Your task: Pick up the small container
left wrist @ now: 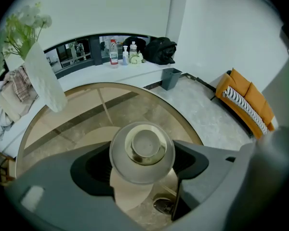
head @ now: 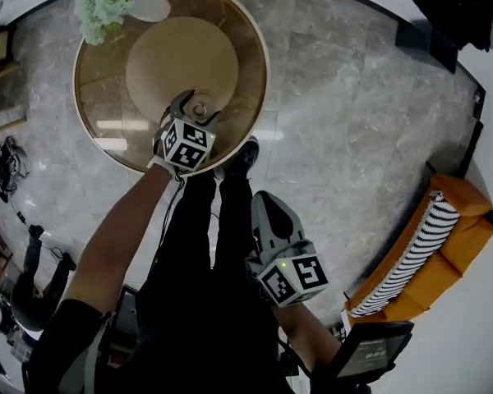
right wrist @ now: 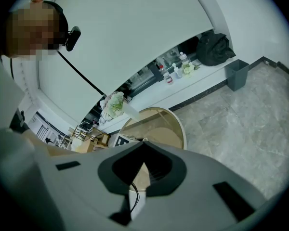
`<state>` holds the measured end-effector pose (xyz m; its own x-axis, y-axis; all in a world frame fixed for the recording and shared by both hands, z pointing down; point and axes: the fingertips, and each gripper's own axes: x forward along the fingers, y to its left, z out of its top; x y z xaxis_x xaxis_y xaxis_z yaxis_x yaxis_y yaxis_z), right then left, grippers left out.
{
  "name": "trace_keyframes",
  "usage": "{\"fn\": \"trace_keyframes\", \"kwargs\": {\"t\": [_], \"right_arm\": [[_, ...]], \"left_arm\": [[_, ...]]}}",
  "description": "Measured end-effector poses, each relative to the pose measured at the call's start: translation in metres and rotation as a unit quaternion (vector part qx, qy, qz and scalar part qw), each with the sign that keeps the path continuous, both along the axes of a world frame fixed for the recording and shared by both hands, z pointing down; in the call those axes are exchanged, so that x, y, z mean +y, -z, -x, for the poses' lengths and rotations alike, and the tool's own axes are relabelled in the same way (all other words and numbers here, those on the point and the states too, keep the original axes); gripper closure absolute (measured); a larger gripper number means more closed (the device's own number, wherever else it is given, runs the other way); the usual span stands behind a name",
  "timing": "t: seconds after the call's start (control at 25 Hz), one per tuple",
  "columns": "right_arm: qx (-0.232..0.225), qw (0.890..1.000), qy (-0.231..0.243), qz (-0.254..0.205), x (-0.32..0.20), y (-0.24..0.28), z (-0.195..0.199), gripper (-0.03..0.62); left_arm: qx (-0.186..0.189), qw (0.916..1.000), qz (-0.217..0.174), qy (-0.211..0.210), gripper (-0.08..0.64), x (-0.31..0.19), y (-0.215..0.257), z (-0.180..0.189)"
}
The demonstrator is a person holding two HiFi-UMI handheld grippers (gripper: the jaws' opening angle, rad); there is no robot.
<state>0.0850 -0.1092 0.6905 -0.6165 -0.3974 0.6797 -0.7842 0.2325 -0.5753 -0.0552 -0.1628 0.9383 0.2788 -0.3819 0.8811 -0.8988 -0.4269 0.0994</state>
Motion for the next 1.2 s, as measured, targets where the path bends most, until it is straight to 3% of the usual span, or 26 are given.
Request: {"fn": "trace_keyframes", "kwargs": {"t": [0.36,0.64,0.76,1.0,1.2], "right_arm": [[0.012,1.000,-0.002,0.007,0.004,-0.013,-0.012,0.594],[0.007,1.000,-0.001,0.009,0.009,-0.013,-0.009,0.594],[0.008,1.000,-0.002,0.006,0.011,-0.011,-0.011,0.594],[0.006,1.000,-0.004,-0.003,0.010,-0.001,-0.012,0.594],[-0.003,1.000,-0.002,-0.021,0.011,0.019,0.000,0.594]], "left_arm": [[0.000,0.9999,-0.010,0.008,0.227,-0.005,-0.012,-0.002],[0.017,0.9998,0.010,0.009,0.216,-0.006,-0.015,-0.004],[0.044,0.9985,0.016,0.028,0.215,-0.004,-0.012,-0.002],[0.060,0.9970,0.007,0.048,0.215,0.002,0.020,0.003],[0.118,0.9893,-0.014,0.084,0.215,0.007,0.070,0.005]]}}
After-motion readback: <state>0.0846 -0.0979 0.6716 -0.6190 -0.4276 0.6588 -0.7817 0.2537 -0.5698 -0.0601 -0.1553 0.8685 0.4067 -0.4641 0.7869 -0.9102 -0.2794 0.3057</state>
